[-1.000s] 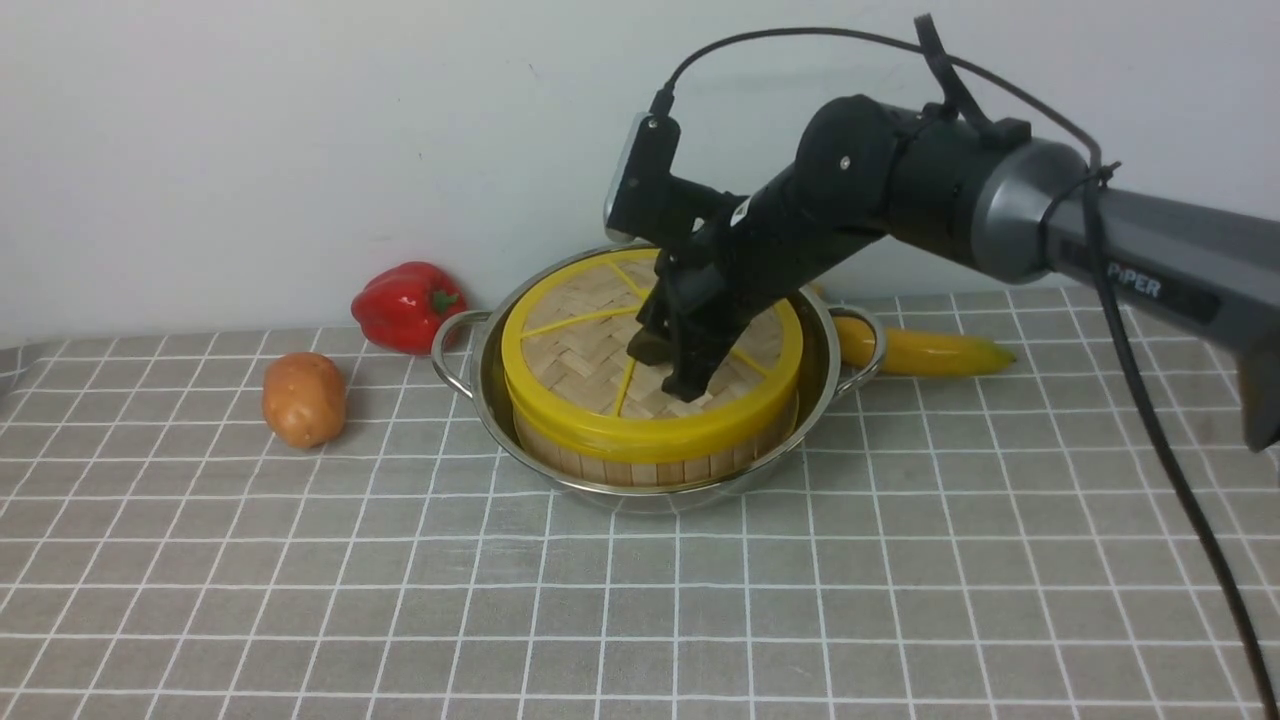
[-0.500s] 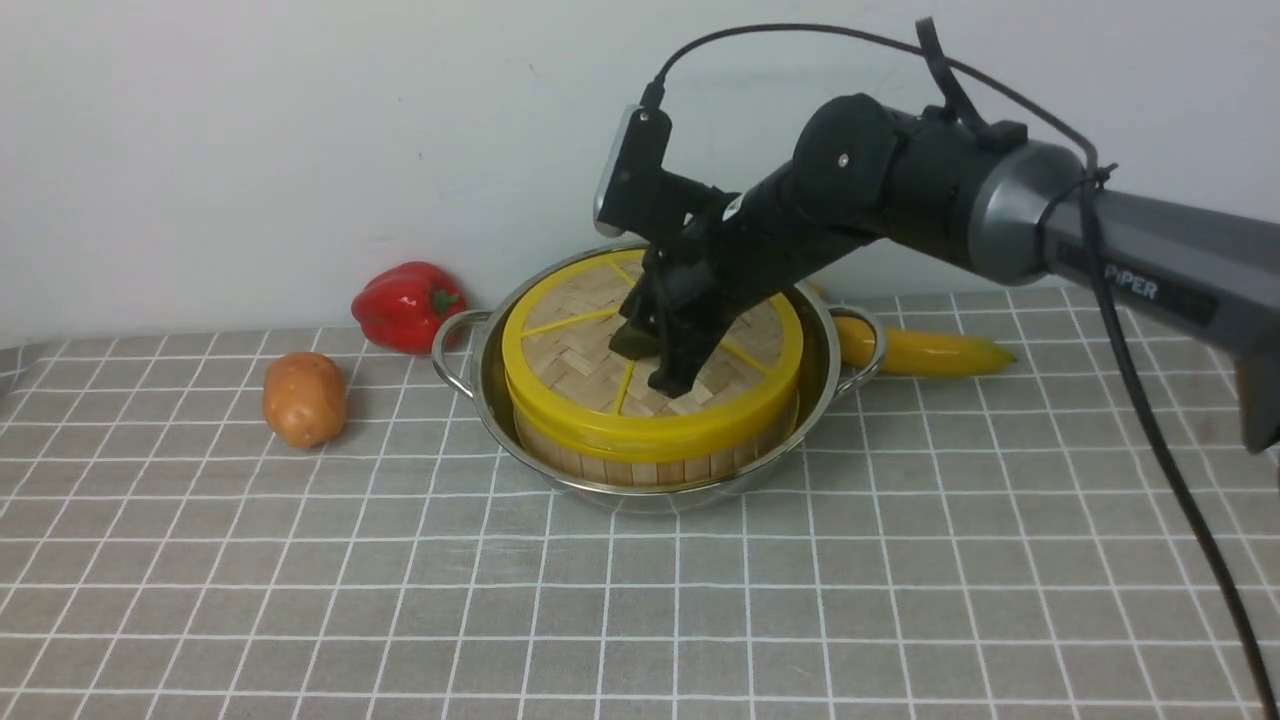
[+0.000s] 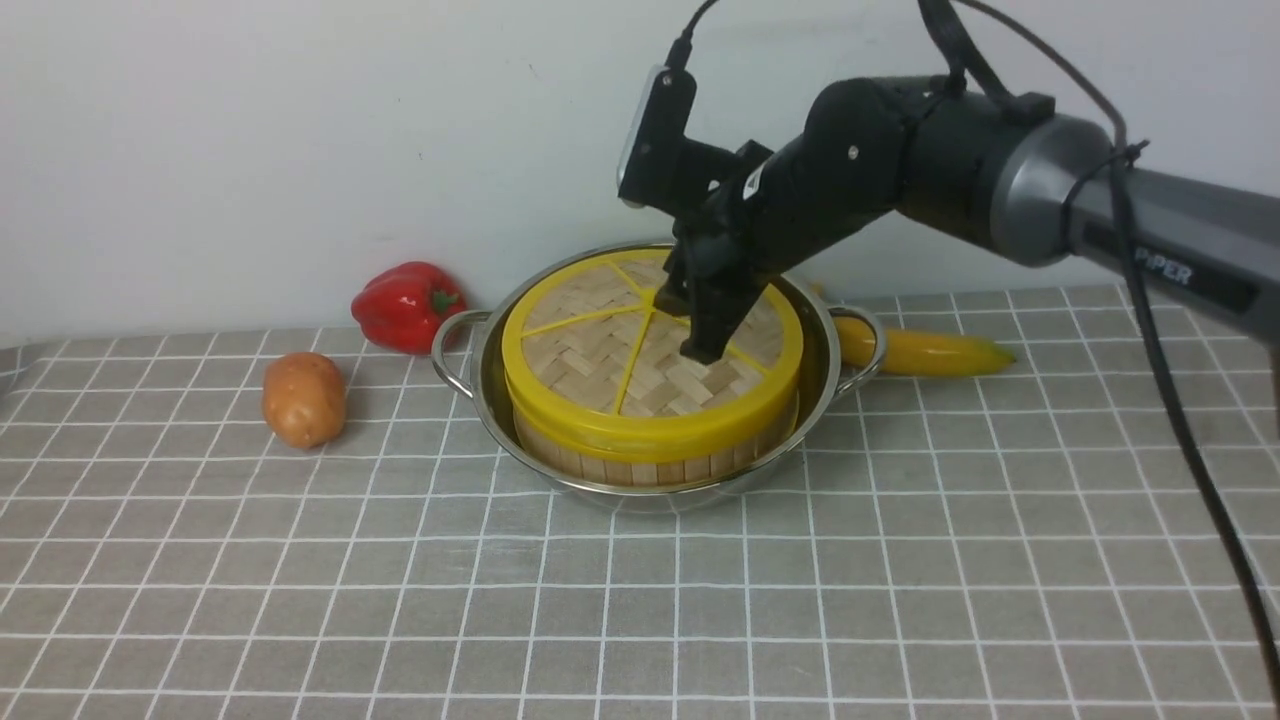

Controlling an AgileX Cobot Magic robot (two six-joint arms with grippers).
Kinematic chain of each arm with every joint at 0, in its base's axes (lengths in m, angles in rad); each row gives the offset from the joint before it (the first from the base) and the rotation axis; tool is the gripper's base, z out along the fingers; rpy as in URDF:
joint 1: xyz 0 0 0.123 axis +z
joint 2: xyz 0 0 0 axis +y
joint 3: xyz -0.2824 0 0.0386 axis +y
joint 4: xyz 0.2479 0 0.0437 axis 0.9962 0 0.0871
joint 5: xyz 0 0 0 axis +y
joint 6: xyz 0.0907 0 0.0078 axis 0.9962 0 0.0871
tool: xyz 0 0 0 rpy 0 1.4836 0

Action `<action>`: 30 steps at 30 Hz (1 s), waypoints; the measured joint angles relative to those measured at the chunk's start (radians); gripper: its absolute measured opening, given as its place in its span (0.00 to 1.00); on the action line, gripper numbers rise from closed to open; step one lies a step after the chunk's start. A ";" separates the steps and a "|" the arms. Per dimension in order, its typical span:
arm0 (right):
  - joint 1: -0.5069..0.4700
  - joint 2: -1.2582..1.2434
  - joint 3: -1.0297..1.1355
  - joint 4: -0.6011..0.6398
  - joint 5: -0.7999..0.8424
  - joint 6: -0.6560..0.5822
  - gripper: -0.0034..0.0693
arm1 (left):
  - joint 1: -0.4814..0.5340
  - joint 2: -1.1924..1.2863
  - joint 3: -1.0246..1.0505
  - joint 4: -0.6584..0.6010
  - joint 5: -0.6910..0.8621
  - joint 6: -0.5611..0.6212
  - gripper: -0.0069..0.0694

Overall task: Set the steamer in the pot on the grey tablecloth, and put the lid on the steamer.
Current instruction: 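Place the bamboo steamer lid onto the steamer basket in the pot with the right gripper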

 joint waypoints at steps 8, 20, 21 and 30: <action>0.000 0.011 0.000 0.068 0.007 -0.009 0.39 | 0.000 0.000 0.000 0.000 0.000 -0.001 0.41; 0.000 0.032 0.000 0.124 -0.013 -0.038 0.39 | 0.000 0.000 0.000 0.000 0.000 -0.001 0.41; 0.000 0.032 0.000 0.124 -0.014 -0.038 0.39 | 0.000 0.000 0.000 0.000 0.000 -0.001 0.41; 0.000 0.035 0.000 0.126 -0.015 -0.042 0.39 | 0.000 0.000 0.000 0.000 0.000 0.000 0.41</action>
